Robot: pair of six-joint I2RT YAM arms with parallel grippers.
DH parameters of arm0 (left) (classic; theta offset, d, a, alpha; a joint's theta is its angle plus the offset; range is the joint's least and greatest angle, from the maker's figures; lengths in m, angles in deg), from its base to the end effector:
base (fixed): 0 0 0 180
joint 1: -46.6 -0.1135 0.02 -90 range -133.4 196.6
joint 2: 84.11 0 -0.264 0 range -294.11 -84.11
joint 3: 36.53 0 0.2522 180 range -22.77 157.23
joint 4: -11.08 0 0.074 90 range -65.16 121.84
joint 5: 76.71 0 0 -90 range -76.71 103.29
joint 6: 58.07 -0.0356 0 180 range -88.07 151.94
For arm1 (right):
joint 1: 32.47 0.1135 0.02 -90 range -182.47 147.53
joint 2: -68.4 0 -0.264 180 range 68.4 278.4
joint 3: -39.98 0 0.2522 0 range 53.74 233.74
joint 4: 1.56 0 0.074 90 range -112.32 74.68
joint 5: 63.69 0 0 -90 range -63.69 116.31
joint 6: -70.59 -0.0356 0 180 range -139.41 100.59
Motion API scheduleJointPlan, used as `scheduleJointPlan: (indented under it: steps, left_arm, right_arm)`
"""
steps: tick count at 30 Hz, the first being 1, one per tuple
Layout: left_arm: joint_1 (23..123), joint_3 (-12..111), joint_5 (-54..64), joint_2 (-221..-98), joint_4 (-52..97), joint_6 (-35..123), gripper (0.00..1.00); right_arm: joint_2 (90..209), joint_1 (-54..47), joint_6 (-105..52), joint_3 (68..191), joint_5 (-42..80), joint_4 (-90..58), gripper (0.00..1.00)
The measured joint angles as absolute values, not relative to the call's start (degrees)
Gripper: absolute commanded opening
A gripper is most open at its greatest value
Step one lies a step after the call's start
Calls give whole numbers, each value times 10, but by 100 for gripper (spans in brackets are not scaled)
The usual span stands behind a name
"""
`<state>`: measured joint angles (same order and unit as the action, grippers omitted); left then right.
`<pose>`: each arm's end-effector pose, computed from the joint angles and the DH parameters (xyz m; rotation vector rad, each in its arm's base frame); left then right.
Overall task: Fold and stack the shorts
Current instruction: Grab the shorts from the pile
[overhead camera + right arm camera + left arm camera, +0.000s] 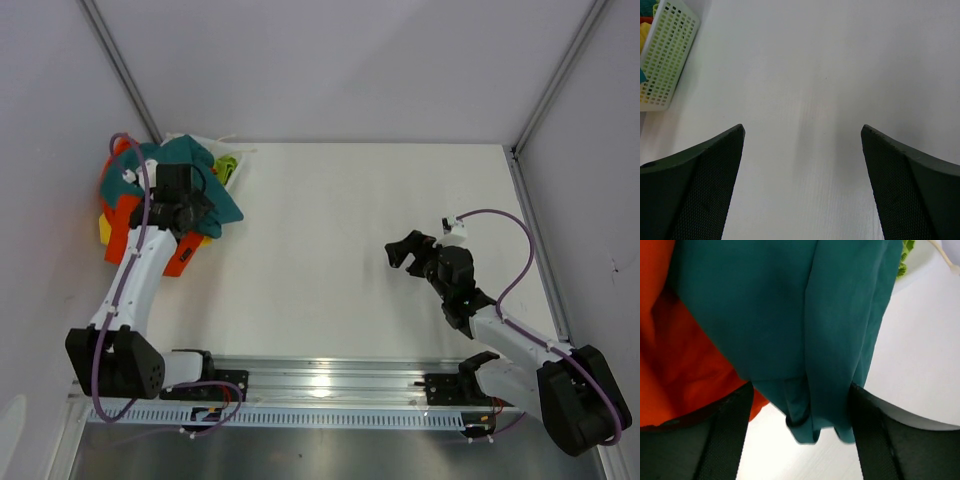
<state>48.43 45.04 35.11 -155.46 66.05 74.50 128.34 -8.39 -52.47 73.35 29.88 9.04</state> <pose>0.2601 0.0049 0.3330 -0.9637 2.0702 0.0478 0.2005 0.0872 0.1990 0.1929 1.8875 0.6320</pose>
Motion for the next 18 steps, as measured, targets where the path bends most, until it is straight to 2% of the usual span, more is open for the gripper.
scheduleJointPlan:
  steps: [1,2,4,5,12,18]
  left_arm:
    - [483,451,348,-1566,657,747,54]
    - [482,451,346,-1573,654,747,34]
    - [481,453,344,-1592,644,752,20]
    - [481,453,344,-1601,642,752,0]
    - [481,503,347,-1640,651,747,0]
    - [481,691,350,-1662,671,701,0]
  right_arm:
    - [1283,-85,-525,734,299,90,99]
    - [1283,-85,-525,733,299,90,99]
    - [1283,-86,-525,733,299,90,99]
    - [1283,-87,-525,733,299,90,99]
    - [1283,-92,-529,733,298,90,99]
    - [1283,-94,-530,733,294,91,99]
